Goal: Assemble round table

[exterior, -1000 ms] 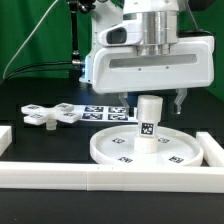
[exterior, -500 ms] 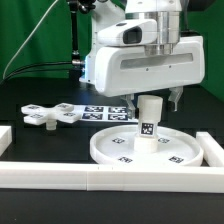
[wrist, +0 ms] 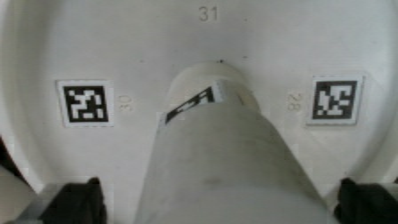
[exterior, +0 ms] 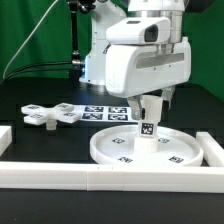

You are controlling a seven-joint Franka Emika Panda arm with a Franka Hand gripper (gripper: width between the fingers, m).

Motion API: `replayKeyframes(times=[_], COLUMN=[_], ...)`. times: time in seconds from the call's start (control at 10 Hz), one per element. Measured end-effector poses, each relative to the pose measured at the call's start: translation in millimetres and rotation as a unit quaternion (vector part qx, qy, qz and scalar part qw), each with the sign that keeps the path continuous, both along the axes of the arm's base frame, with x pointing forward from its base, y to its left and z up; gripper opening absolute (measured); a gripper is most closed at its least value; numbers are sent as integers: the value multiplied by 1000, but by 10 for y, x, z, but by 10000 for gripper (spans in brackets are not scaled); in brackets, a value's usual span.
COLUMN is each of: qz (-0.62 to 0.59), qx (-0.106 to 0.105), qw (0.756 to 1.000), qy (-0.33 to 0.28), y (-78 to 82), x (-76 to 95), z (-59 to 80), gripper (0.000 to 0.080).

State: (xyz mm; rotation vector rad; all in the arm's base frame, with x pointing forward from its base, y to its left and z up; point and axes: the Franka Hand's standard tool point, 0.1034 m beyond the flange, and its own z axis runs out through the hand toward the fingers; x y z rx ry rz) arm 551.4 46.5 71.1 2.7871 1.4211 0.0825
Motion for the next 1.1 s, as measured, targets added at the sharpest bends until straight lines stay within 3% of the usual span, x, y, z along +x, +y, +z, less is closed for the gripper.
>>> replayKeyframes(times=[0.4,1.1], qz=[112,285], qx=[-16,-39], qw=[994,958], qy=[2,3], y=[18,-42], x=[-13,-15], z=[-6,-13], gripper=[649,649])
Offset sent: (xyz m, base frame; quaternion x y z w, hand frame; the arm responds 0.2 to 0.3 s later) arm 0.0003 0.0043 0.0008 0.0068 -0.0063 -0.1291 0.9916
